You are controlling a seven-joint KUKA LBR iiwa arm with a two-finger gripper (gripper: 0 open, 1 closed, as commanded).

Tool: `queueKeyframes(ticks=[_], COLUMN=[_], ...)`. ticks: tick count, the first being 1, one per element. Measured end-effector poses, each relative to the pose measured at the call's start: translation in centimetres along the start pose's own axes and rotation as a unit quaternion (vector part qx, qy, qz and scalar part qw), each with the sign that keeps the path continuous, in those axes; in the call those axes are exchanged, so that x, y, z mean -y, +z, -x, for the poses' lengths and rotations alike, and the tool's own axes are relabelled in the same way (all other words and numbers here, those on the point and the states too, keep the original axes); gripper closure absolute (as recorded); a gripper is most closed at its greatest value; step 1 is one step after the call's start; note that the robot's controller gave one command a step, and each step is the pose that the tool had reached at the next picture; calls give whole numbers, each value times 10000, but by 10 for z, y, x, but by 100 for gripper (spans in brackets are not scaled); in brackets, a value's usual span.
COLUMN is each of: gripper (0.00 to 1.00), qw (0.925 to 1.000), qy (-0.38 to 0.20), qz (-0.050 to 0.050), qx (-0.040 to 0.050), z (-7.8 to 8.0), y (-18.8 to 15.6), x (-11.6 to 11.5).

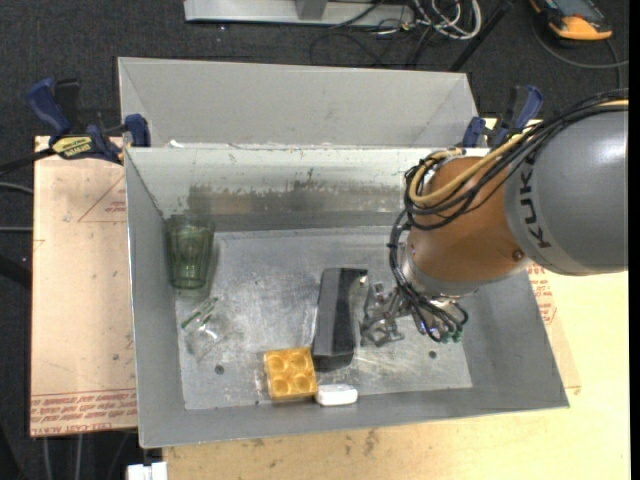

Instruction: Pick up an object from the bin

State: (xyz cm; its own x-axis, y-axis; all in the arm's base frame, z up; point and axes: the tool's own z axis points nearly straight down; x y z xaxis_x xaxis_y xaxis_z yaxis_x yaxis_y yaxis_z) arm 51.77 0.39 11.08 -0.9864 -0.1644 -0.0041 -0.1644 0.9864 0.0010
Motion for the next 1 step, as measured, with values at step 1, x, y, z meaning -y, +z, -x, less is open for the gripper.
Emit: queueKeyframes(ticks=[1], gripper=[0], qw=[9999], qy=[128], qz=[5], qx=[-26], z=[-2], y=[-16], x=[-51])
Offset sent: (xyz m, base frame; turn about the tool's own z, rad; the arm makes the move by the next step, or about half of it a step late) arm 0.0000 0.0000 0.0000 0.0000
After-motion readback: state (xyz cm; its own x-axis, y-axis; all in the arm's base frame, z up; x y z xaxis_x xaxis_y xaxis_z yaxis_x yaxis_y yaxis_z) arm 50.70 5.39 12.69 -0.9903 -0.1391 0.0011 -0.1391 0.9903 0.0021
